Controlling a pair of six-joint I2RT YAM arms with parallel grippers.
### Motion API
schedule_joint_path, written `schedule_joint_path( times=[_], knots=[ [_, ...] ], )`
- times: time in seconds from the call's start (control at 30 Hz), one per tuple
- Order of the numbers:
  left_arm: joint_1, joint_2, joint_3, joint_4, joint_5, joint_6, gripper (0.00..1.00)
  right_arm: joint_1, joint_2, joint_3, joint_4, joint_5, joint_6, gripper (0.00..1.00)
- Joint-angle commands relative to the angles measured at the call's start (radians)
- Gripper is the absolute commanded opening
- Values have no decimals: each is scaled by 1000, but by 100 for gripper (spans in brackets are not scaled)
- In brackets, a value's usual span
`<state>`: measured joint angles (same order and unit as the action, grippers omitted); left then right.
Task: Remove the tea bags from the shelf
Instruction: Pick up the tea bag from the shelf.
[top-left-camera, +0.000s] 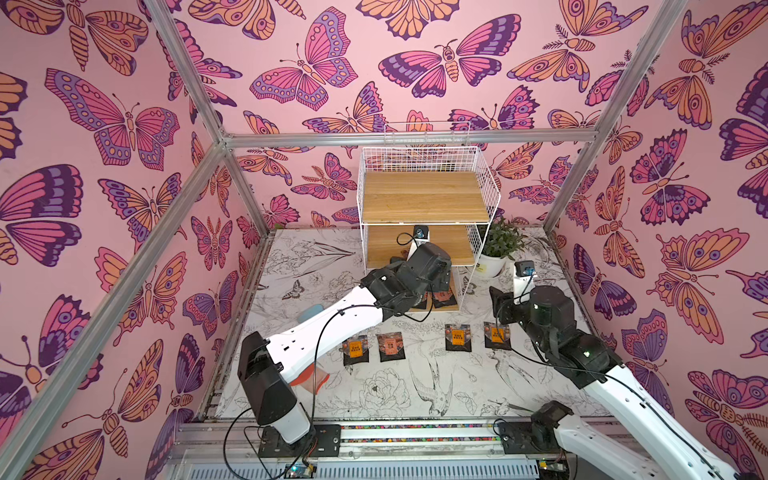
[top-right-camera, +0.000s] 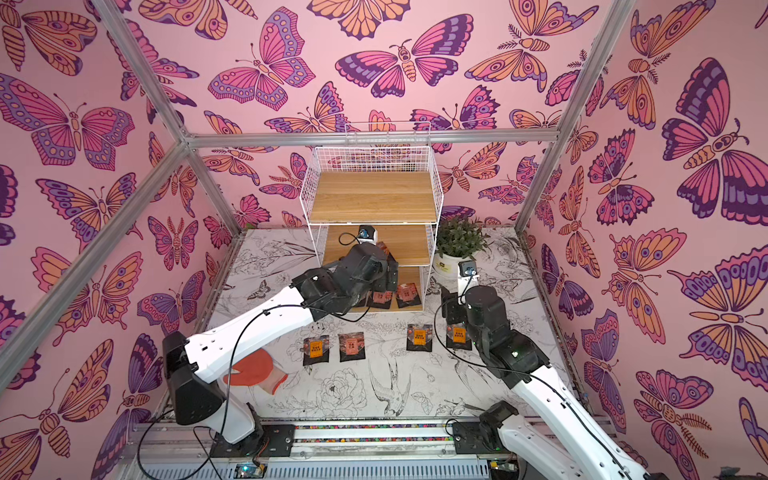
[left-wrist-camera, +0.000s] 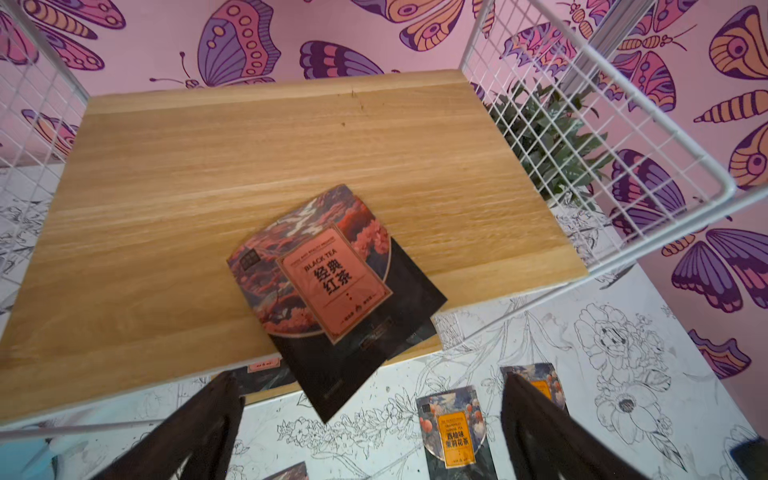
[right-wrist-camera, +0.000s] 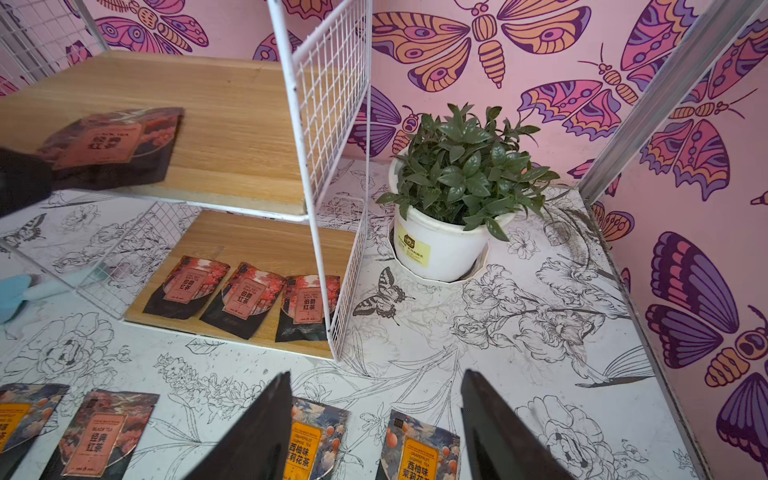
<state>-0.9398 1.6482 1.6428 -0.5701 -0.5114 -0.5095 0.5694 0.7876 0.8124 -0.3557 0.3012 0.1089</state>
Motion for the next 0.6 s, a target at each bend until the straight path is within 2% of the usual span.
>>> schedule_joint_path(
  times=[0.0,0.17,0.57],
  knots=[
    [-8,30,36,4,-74,46,100,-14,-5,1,19,-31,20,68],
    [-9,51,44,28,-111,80,100,-25,0,-1,19,-52,25,68],
    [7,103,64,79,-91,111,100,-43,1,-1,23,-90,22,68]
  ],
)
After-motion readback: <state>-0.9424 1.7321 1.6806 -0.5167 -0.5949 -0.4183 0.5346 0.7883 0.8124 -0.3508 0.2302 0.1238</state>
